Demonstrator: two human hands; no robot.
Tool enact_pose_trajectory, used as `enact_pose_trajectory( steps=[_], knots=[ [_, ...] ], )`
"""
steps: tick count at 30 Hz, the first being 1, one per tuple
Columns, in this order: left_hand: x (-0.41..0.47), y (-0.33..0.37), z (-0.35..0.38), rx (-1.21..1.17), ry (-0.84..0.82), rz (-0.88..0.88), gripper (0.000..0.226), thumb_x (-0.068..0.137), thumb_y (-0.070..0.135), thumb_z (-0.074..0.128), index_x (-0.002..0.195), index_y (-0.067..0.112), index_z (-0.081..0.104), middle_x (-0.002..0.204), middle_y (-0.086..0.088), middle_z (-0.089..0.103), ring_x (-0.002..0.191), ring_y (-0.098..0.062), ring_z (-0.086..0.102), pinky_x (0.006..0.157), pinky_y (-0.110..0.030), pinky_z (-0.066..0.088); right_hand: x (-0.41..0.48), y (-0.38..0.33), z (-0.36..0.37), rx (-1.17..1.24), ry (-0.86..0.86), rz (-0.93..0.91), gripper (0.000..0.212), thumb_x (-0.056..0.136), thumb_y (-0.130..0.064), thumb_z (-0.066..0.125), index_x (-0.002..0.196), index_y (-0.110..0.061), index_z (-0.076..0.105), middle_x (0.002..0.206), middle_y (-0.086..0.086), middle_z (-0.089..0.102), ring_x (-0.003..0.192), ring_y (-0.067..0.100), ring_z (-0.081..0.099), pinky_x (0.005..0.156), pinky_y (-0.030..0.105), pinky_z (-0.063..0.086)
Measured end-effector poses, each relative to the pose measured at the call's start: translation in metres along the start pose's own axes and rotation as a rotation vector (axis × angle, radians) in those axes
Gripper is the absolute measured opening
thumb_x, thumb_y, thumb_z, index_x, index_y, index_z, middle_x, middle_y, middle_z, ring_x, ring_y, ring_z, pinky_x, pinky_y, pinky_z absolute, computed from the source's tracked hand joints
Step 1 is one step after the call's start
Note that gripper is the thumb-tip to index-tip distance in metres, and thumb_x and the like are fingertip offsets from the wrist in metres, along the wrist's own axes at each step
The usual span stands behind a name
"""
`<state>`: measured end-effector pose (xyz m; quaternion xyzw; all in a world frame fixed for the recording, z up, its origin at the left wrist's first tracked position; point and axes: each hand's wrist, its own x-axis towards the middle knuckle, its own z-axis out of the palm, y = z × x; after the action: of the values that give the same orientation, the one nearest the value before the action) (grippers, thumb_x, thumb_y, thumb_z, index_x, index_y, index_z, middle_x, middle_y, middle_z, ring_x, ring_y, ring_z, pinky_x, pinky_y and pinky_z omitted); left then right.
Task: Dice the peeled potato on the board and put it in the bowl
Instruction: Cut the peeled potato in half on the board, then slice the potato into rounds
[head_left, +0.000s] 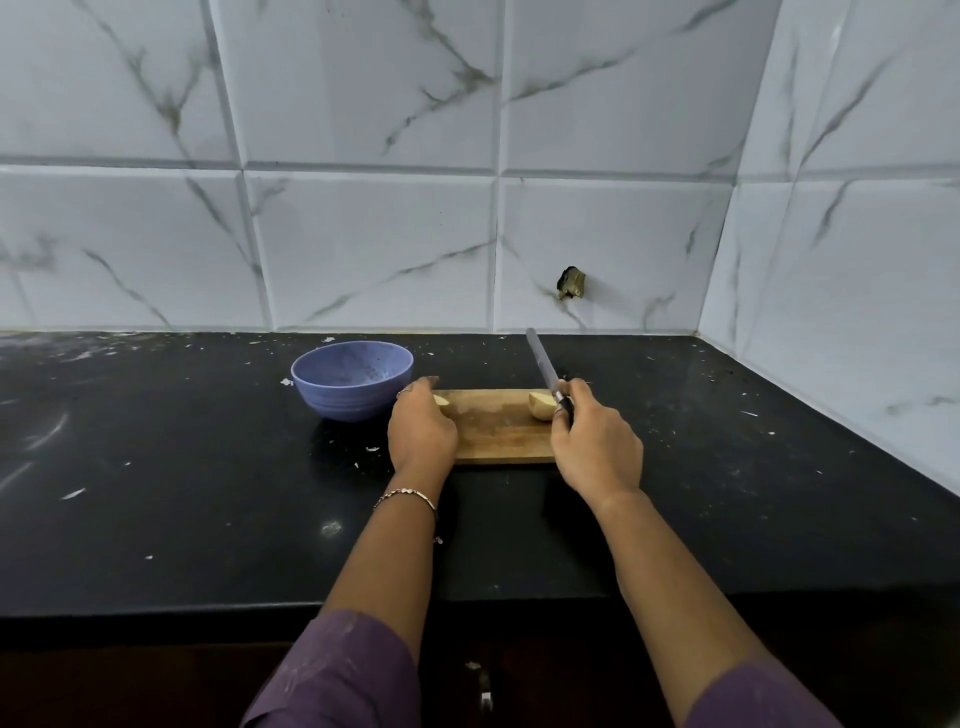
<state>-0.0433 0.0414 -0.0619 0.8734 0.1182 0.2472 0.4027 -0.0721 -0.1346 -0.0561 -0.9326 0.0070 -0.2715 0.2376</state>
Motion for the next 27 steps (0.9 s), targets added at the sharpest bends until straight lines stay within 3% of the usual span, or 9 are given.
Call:
enact_pose_trajectory(
  steps=[5,11,18,23,27],
  knots=[
    [-0.006,0.004,0.006,0.126,0.091,0.275,0.042,0.090,0.002,0.052,0.130,0.011,0.059,0.132,-0.008,0.058,0.126,-0.025,0.048,0.105,-0.035,0.040,-0.002,0.000,-0.002,0.010,0.016,0.018,0.026,0.101,-0.026,0.051,0.127,-0.030,0.049,0.087,-0.009,0.057,0.075,0.014,0.060,0.066,0.033,0.052],
    [-0.014,0.021,0.025,0.138,-0.101,0.456,0.040,0.092,0.018,0.058,0.132,0.013,0.056,0.134,-0.007,0.052,0.126,-0.023,0.044,0.105,-0.031,0.036,0.000,-0.001,0.002,0.003,0.043,0.044,0.023,0.102,-0.027,0.049,0.125,-0.028,0.050,0.096,-0.003,0.065,0.081,0.019,0.065,0.063,0.030,0.045],
    [-0.012,0.045,0.048,0.354,-0.361,0.374,0.075,0.094,0.053,0.053,0.153,0.014,0.027,0.156,-0.009,0.032,0.146,-0.026,0.025,0.115,-0.048,0.024,0.004,0.000,0.004,-0.031,0.072,0.067,0.026,0.103,-0.027,0.045,0.129,-0.027,0.049,0.104,-0.003,0.066,0.088,0.020,0.067,0.065,0.030,0.044],
    [-0.006,0.053,0.060,0.352,-0.416,0.354,0.069,0.097,0.052,0.048,0.153,0.017,0.029,0.152,-0.008,0.041,0.144,-0.026,0.031,0.113,-0.050,0.026,0.005,0.000,0.006,-0.038,0.069,0.060,0.027,0.103,-0.026,0.044,0.129,-0.027,0.048,0.104,-0.002,0.066,0.086,0.020,0.066,0.066,0.031,0.042],
    [-0.002,0.052,0.065,0.327,-0.348,0.371,0.066,0.095,0.051,0.052,0.151,0.020,0.036,0.150,-0.010,0.043,0.141,-0.026,0.034,0.112,-0.047,0.031,0.005,-0.001,0.006,-0.013,0.078,0.070,0.029,0.103,-0.026,0.044,0.131,-0.028,0.048,0.106,-0.003,0.067,0.087,0.020,0.066,0.066,0.031,0.041]
  ],
)
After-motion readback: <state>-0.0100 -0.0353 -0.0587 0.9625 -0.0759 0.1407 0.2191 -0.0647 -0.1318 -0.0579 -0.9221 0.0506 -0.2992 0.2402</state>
